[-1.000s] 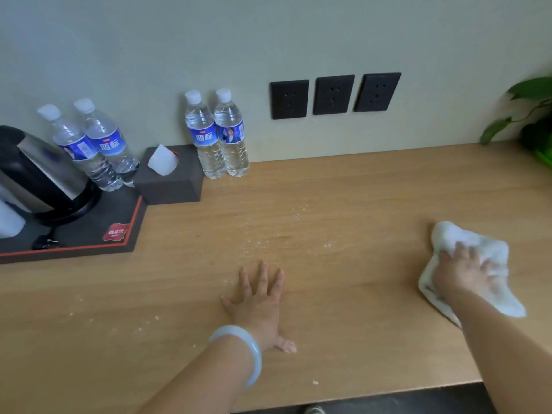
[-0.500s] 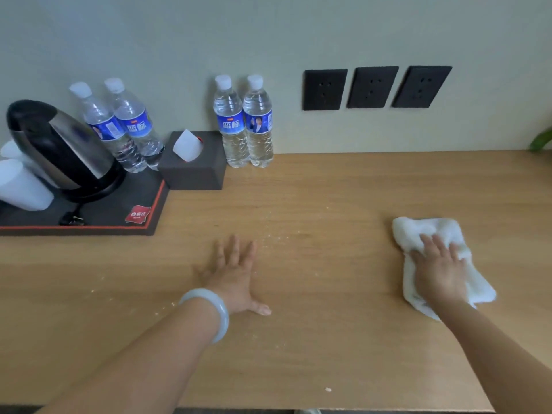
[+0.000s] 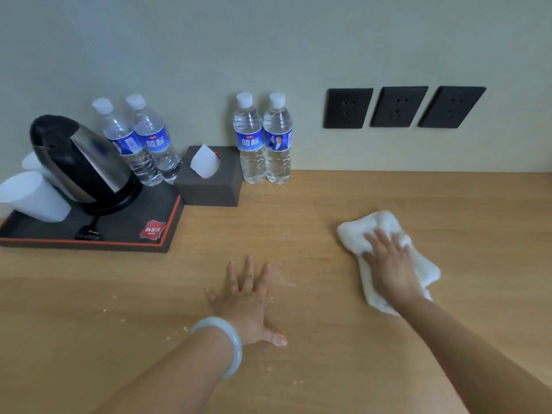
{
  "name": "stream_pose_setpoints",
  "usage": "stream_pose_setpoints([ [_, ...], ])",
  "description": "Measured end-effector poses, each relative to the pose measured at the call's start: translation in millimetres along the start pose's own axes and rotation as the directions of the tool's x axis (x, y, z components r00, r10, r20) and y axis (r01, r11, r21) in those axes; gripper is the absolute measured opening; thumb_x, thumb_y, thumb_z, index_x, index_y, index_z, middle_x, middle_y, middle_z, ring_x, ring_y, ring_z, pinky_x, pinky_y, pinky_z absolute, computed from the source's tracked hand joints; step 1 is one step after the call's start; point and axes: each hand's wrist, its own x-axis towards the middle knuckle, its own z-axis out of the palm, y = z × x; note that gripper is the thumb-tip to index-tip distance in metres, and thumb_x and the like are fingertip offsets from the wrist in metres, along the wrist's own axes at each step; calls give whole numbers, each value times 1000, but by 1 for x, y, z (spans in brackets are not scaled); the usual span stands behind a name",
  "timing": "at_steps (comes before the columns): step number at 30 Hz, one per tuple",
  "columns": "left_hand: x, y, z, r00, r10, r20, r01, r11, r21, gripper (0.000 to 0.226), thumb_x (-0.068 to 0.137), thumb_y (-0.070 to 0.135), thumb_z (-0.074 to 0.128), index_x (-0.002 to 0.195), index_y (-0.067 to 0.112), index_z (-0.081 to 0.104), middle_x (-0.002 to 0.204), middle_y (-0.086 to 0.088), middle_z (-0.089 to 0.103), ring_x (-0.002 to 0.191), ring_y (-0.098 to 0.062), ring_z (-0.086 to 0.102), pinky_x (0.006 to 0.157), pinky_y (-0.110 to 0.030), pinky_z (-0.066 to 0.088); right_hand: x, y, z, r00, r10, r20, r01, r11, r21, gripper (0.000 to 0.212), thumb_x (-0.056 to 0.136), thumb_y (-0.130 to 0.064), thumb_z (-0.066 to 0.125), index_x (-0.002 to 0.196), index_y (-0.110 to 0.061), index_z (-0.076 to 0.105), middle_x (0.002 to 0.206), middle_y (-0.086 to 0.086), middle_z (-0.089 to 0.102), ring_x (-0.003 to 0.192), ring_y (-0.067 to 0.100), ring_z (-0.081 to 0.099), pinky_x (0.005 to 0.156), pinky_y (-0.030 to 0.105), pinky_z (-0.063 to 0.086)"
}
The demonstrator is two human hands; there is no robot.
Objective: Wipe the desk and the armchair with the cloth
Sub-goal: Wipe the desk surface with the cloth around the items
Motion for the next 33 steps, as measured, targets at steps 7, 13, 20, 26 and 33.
stream_pose_setpoints([
  [7,1,0,4,1000,17,-17,-18,999,-28,143,54,73,76,137,43,-37,142,7,-53,134,-34,-42,103,-79,0,121,-24,-30,955,294,27,-284,939,-192,41,97,-31,30,138,-24,36,147,5,29,136,32,22,107,51,22],
  [13,-5,2,-1,999,21,-29,-22,1000,-19,136,56,73,75,147,39,-21,151,4,-42,138,-36,-37,103,-79,7,-2,-112,42,866,-461,192,465,885,29,48,98,-38,37,146,-34,32,158,-6,24,148,22,9,120,42,0],
  [20,-4,3,1,999,22,-47,-23,999,-23,142,57,72,75,142,40,-34,145,4,-50,136,-37,-39,104,-79,6,108,-37,-2,993,-38,111,50,993,-107,48,99,-35,38,146,-28,30,158,0,22,144,30,14,115,49,13],
  [26,-3,3,0,999,22,-41,-23,999,-33,142,56,71,77,142,40,-33,146,4,-49,136,-35,-40,104,-79,4,165,-101,1,985,-20,172,46,988,-149,49,98,-38,29,146,-38,23,158,-6,18,144,33,12,113,55,14],
  [33,-10,0,3,994,66,-86,-69,997,-33,135,61,71,74,146,37,-25,152,4,-41,140,-35,-35,106,-77,3,10,-116,41,785,-579,221,589,808,22,51,96,-32,46,144,-41,32,157,-11,25,148,23,8,118,49,4],
])
